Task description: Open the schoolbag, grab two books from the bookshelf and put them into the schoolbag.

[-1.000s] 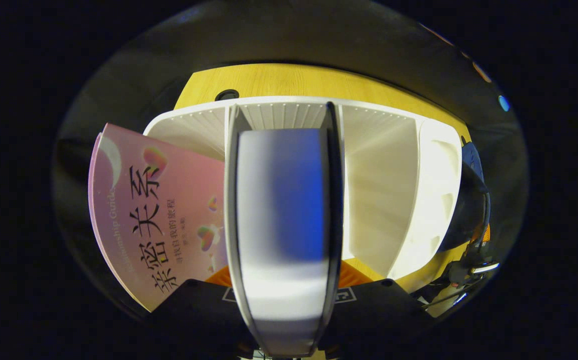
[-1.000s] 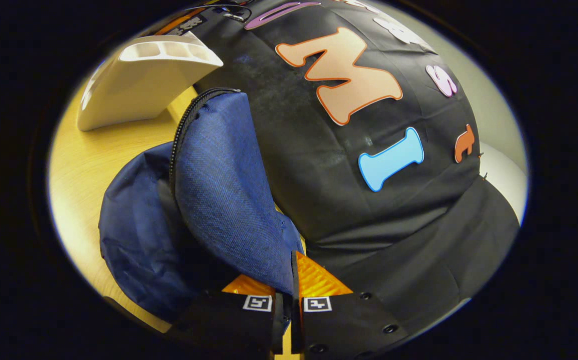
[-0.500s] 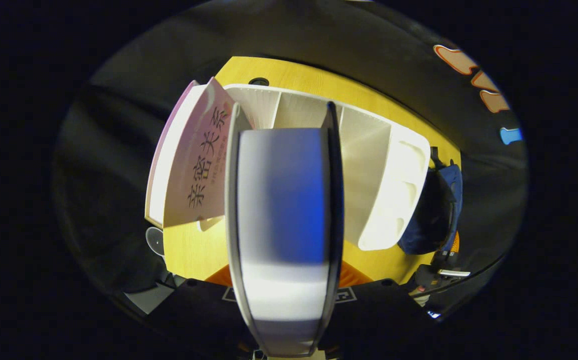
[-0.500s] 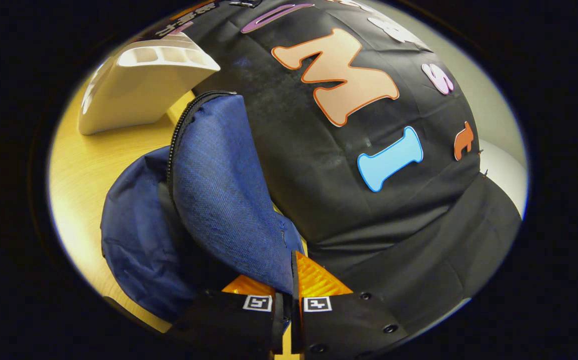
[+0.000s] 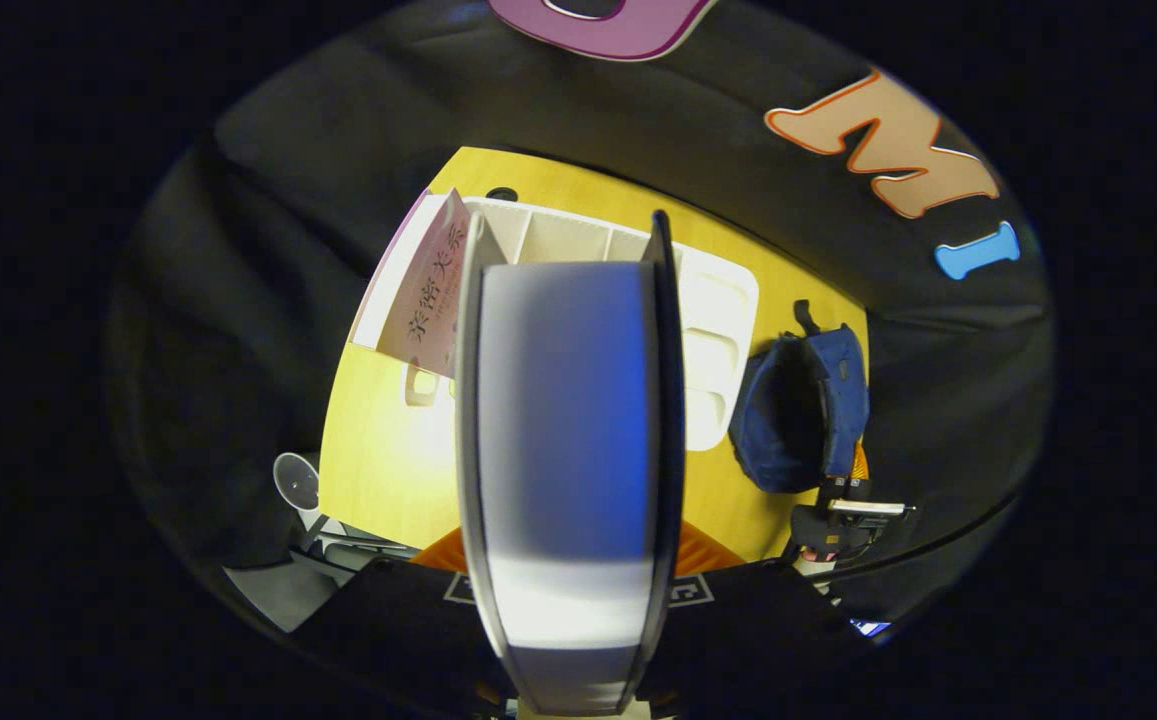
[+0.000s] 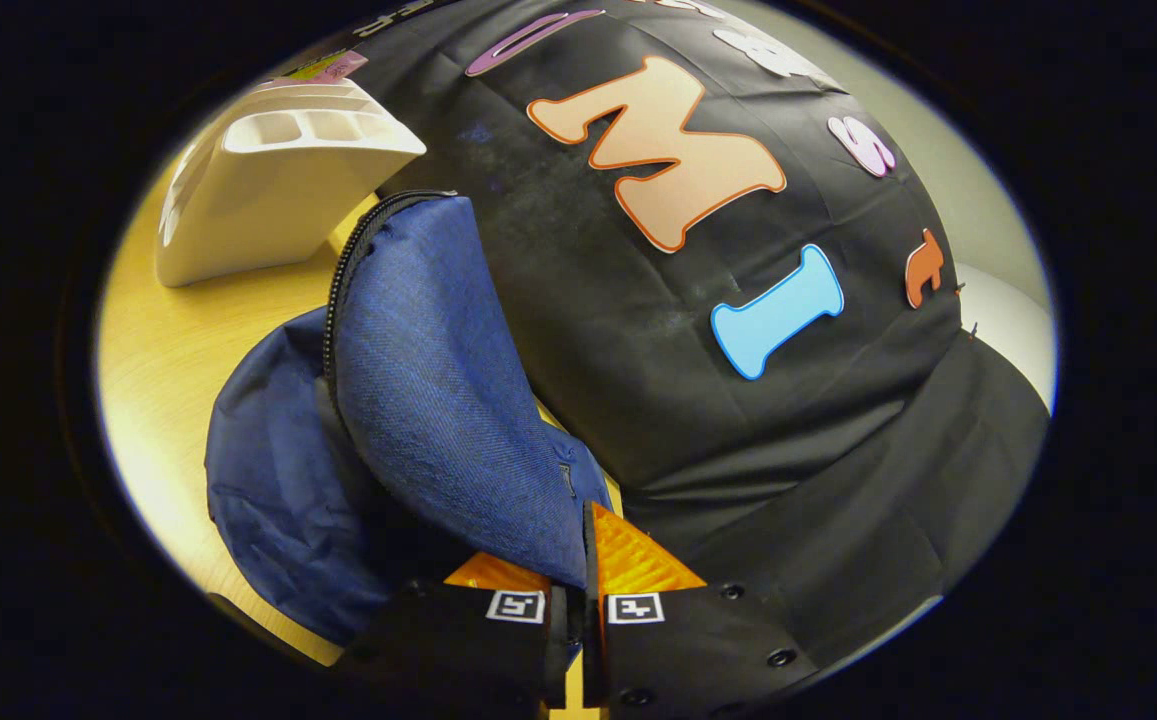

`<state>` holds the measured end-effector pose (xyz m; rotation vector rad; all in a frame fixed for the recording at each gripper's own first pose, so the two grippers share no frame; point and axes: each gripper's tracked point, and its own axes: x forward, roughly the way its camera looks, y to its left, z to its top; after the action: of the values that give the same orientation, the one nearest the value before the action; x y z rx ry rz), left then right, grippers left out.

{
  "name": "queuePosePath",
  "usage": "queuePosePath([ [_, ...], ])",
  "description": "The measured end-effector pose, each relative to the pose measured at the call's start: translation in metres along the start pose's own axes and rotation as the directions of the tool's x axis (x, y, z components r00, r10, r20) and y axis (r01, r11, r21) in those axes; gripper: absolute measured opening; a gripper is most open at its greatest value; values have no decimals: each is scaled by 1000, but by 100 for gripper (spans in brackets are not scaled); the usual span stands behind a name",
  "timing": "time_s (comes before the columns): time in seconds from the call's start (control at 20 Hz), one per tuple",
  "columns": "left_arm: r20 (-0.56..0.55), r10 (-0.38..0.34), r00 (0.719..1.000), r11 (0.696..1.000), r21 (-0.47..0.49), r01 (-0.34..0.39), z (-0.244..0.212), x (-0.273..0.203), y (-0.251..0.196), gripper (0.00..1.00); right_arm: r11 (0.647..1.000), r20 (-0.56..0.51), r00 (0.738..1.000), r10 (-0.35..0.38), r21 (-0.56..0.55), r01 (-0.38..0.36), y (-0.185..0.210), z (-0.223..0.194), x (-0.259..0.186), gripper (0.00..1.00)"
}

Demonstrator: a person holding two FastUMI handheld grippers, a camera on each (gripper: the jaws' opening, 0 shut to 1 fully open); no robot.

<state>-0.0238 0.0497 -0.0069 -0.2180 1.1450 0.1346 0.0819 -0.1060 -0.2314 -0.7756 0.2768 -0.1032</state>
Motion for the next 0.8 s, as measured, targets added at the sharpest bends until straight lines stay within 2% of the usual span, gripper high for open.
queuePosePath([
  [0.15, 31, -97, 995, 995, -8, 97, -17, -5, -32, 42, 1000, 0, 1000, 11, 22, -11, -3, -3, 2, 9],
  [0.4, 57, -266, 962, 963, -24, 268, -36, 6, -87, 41, 998, 8, 1000, 30, 51, -31, -8, -5, 0, 9],
  [0.55, 66, -363, 929, 929, -45, 366, -43, 28, -126, 41, 996, 7, 999, 43, 80, -43, -9, -6, 1, 9],
  [0.8, 127, -475, 871, 875, -34, 482, -37, 81, -179, 40, 989, 1, 998, 62, 137, -62, -13, -5, 4, 9],
])
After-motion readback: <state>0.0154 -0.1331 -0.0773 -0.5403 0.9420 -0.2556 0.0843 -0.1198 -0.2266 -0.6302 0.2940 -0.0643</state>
